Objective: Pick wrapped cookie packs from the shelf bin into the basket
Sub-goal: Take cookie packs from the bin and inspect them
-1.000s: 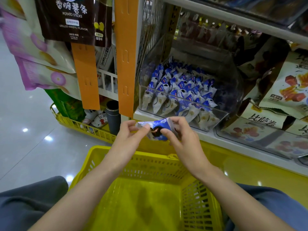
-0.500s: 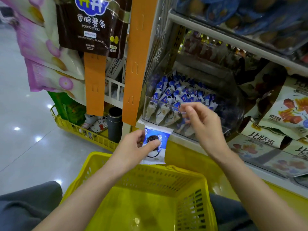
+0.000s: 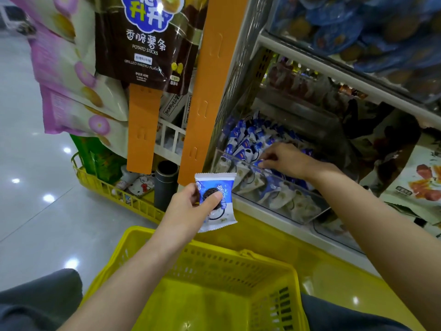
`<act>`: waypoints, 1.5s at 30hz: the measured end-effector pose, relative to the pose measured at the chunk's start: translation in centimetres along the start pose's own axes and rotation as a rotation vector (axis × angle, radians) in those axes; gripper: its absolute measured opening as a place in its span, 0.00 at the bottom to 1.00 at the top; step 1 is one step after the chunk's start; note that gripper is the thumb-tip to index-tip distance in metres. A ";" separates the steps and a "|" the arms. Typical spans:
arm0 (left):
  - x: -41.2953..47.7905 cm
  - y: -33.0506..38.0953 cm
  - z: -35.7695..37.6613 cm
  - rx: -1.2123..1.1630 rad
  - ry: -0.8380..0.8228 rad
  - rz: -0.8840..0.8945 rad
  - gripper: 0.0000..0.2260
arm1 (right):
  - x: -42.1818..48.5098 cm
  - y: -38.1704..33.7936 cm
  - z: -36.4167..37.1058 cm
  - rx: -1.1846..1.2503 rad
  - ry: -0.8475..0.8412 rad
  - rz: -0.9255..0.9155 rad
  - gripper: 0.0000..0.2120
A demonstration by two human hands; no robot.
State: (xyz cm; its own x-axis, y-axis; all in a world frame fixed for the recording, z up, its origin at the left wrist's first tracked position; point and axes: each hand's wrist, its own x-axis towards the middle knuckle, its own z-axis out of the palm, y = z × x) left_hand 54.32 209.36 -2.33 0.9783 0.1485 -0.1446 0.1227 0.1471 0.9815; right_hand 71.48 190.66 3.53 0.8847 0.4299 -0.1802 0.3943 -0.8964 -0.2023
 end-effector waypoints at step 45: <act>-2.5 2.0 -0.4 -0.409 -0.200 -0.203 0.13 | -8.8 -6.3 -2.0 0.774 0.319 0.178 0.14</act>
State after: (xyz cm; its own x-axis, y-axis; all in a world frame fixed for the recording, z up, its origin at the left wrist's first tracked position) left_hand 52.07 209.64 -0.09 0.9591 -0.1076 -0.2618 0.2781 0.5307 0.8006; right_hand 61.77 192.31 8.31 0.9907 0.1349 -0.0157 0.0649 -0.5719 -0.8178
